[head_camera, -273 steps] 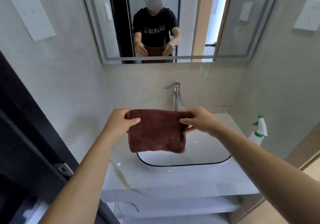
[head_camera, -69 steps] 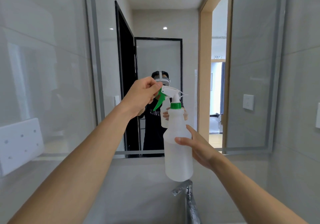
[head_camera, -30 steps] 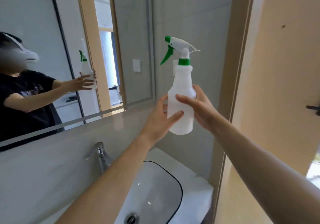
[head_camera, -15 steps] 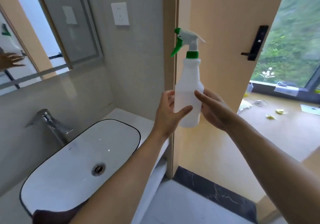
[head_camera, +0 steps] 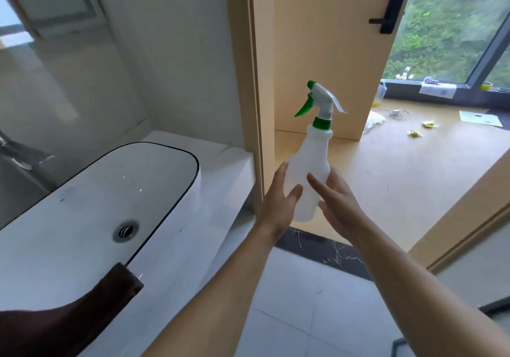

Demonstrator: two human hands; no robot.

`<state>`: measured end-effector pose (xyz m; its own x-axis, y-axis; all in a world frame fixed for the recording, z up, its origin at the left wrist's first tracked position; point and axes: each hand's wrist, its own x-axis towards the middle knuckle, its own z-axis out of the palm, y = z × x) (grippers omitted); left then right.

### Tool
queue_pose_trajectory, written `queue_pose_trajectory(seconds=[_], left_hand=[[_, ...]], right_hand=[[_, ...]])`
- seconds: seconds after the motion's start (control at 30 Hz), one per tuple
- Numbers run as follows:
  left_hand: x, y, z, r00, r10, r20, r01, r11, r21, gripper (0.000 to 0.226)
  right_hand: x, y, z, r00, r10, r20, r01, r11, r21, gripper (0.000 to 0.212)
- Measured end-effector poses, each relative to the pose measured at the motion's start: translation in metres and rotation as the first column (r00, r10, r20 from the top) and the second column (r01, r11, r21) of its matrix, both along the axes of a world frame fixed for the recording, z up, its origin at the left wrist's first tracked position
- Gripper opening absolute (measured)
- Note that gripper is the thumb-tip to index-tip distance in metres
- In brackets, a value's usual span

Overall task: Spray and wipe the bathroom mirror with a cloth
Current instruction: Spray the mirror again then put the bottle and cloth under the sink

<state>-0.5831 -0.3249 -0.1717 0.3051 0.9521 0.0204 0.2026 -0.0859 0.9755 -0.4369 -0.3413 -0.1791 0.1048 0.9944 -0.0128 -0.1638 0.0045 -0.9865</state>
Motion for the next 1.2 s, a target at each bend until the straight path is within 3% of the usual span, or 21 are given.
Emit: queue_pose_trajectory(seconds=[0.13,0.23,0.53,0.67,0.77,0.87,1.07,1.2], left_hand=[[0.004,-0.002,-0.081,1.0,0.018,0.009,-0.017,0.996,-0.093,0.057],[0.003,-0.004,-0.143,0.997,0.057,-0.047,-0.06,0.996,-0.067,0.051],[-0.029,0.004,-0.29,0.981,0.141,-0.134,-0.148,0.988,-0.042,0.039],[-0.05,0.014,-0.356,0.976,0.162,-0.145,-0.168,0.985,-0.033,0.038],[-0.068,0.023,-0.4,0.97,0.207,-0.126,-0.212,0.977,-0.03,0.037],[-0.087,0.033,-0.431,0.961,0.257,-0.105,-0.262,0.964,-0.039,0.035],[-0.137,0.056,-0.453,0.921,0.31,-0.234,-0.296,0.95,0.095,0.046],[-0.171,0.061,-0.458,0.878,0.357,-0.319,-0.326,0.934,0.147,0.048]], right_hand=[[-0.004,-0.008,-0.074,0.998,-0.002,-0.056,-0.001,0.998,-0.066,0.054],[-0.011,-0.012,-0.125,0.997,0.013,-0.081,-0.022,0.994,-0.104,0.047],[-0.054,0.003,-0.288,0.992,0.04,-0.116,-0.055,0.989,-0.135,0.068],[-0.08,0.016,-0.359,0.99,0.02,-0.141,-0.036,0.993,-0.116,0.067],[-0.099,0.029,-0.406,0.984,0.018,-0.175,-0.038,0.993,-0.108,0.052],[-0.119,0.043,-0.44,0.973,0.036,-0.229,-0.06,0.993,-0.099,0.041],[-0.162,0.07,-0.481,0.927,0.091,-0.364,-0.157,0.975,-0.154,0.047],[-0.196,0.074,-0.483,0.895,0.089,-0.436,-0.196,0.959,-0.207,0.036]])
